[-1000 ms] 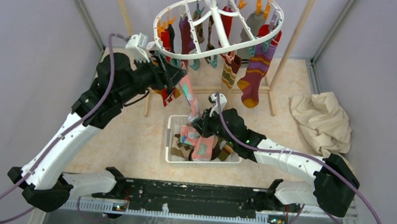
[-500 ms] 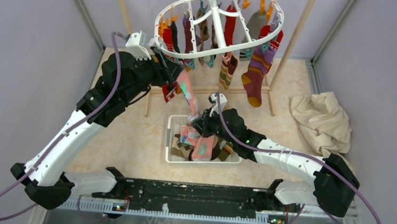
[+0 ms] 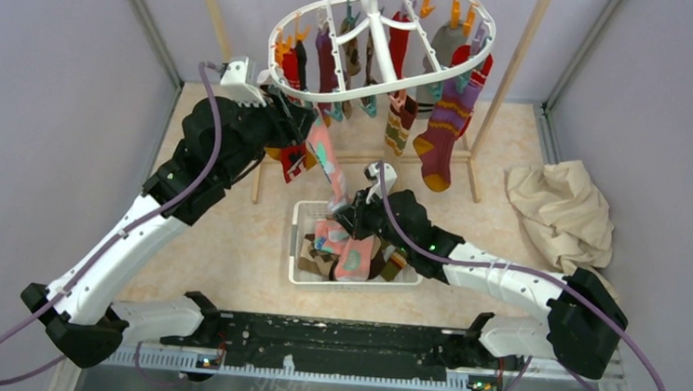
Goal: Remove the socks clipped to the hanger
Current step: Remove the sock from the hanger.
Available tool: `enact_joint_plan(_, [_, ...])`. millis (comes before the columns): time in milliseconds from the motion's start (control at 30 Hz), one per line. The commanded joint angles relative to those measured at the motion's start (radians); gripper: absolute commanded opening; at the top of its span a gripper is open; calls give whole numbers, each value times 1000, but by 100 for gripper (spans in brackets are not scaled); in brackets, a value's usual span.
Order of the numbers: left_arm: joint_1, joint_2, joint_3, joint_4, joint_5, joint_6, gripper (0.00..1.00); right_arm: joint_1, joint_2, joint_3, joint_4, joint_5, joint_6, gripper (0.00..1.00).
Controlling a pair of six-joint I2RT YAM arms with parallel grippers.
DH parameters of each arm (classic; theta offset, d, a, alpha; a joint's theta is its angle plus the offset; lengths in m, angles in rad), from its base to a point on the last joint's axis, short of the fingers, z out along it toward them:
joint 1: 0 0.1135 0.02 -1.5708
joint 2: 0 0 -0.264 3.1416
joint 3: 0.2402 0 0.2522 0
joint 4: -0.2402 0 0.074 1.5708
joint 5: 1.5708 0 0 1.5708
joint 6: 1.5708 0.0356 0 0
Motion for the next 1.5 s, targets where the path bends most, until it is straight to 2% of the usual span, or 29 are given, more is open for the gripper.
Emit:
enact_joint_plan(0, [-6,-24,-33,85,-22,30,60,12,3,-3,71,-12,4,0])
enact_joint_plan(433, [-21,-32,-75,194,-37,38,60,12,5,-21,83,-15,13,0])
enact_joint_plan(633, [-36,-32,-77,209,-67,42,61,12,7,-26,88,-15,16,0])
enact_joint_plan(867, [-42,-24,-79,197,-81,43,57,11,8,-28,88,-16,15,0])
enact_joint_plan(1067, [-46,-7,-56,172,-98,47,44,11,17,-10,79,-16,10,0])
enact_joint_plan(1300, [-49,17,-24,135,-112,48,36,11,23,-1,76,-16,6,0])
enact_joint_plan(1367, [-49,21,-23,131,-113,48,30,11,22,3,71,-16,4,0])
enact_joint_plan(1467, [-49,28,-13,122,-117,48,10,11,14,8,58,-16,-1,0])
